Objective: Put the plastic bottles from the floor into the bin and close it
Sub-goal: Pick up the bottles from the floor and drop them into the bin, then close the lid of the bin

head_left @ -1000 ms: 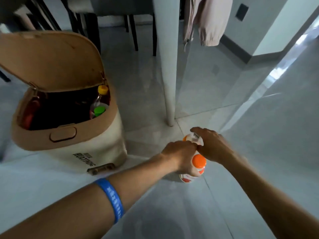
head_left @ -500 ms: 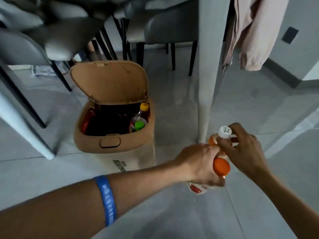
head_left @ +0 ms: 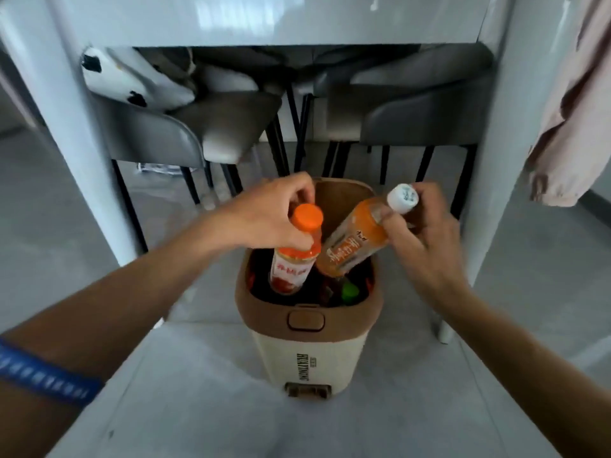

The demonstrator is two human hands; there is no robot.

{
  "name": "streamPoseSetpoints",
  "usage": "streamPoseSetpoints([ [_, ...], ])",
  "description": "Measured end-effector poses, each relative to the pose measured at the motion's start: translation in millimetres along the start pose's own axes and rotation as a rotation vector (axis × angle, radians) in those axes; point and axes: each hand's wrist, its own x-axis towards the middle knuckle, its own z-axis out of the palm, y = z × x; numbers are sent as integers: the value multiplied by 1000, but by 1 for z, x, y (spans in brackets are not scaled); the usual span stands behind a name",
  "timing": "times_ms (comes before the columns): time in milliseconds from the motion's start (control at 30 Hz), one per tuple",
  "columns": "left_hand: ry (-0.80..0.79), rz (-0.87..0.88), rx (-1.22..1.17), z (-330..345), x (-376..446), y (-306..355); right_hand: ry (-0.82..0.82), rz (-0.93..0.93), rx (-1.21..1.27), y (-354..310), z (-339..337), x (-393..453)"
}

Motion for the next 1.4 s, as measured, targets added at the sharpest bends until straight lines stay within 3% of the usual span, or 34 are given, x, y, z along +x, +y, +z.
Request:
streamPoseSetpoints([
  [100,-178,-13,116,28,1,-39,-110,32,-34,10,31,4],
  [233,-281,-43,272,43,10,-71,-244,-61,-166,18,64,8],
  [400,-236,-10,359,66,13,-93,-374,-116,-358,35,91,12],
  [533,-117,104,602,75,27,-89,-452,-136,-607,48,96,16],
  [667,-129,151,554,86,26,-98,-645,-218,-842,57,105,5],
  [800,-394,62,253,76,15,-100,-766,-57,-707,65,109,17],
  [900,-402,77,269,69,13,-102,-832,24,-536,71,104,26],
  [1033,-360,92,317,69,9,-102,-926,3,-540,67,106,25],
  [1100,-315,59,229,65,3,-103,-870,-105,-636,61,105,20],
  [1167,-182,61,106,59,-6,-105,-601,-237,-624,53,93,15],
  [1300,470,-53,-190,51,-16,-111,60,-274,-399,19,50,24],
  [1367,690,-129,-297,44,-15,-110,166,-260,-430,6,38,41],
  [1400,682,-132,-356,41,-14,-107,130,-244,-482,3,37,47],
])
